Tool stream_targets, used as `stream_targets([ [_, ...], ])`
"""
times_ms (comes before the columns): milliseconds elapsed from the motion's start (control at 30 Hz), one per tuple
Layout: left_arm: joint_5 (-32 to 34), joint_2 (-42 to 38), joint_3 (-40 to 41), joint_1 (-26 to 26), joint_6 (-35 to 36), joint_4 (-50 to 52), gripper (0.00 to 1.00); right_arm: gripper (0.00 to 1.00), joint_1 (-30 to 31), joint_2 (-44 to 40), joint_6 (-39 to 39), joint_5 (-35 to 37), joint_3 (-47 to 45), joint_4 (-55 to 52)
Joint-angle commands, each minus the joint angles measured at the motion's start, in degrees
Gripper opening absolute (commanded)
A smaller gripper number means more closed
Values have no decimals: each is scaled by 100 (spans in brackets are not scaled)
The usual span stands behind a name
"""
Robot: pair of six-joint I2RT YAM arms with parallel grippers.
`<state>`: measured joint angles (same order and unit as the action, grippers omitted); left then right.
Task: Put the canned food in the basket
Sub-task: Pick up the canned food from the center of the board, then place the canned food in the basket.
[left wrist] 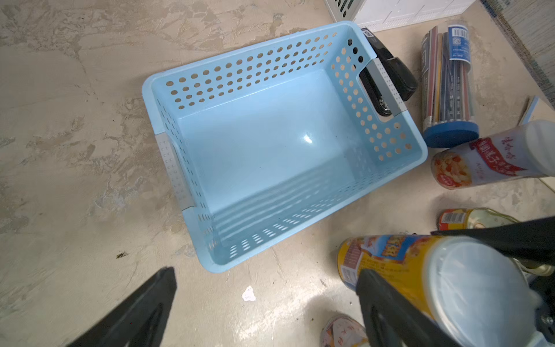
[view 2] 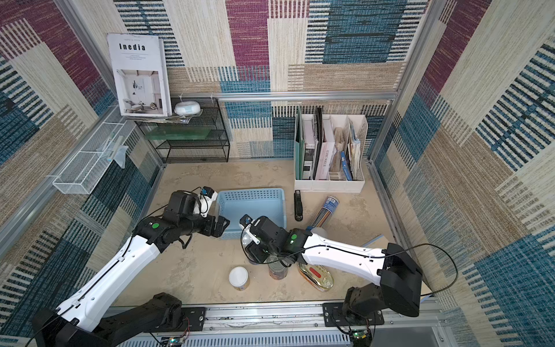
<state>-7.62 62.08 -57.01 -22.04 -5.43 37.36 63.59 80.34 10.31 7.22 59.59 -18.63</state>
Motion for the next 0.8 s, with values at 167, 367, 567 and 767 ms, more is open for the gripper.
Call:
stream_targets([
  [167, -170, -670, -176, -5, -582, 560, 99, 47, -9, 90, -243, -143, 1217, -114],
  [367, -574, -1370, -283, -37, -1138, 873, 99, 45, -453, 420, -442, 3, 2039, -327],
  [567, -709, -1763, -297, -165, -1413, 1290, 99, 45, -1173, 978, -597, 25, 2679, -471],
  [767, -209, -1880, -188, -769, -1686, 1515, 98, 44, -1869, 1380, -567, -137, 2734, -76],
])
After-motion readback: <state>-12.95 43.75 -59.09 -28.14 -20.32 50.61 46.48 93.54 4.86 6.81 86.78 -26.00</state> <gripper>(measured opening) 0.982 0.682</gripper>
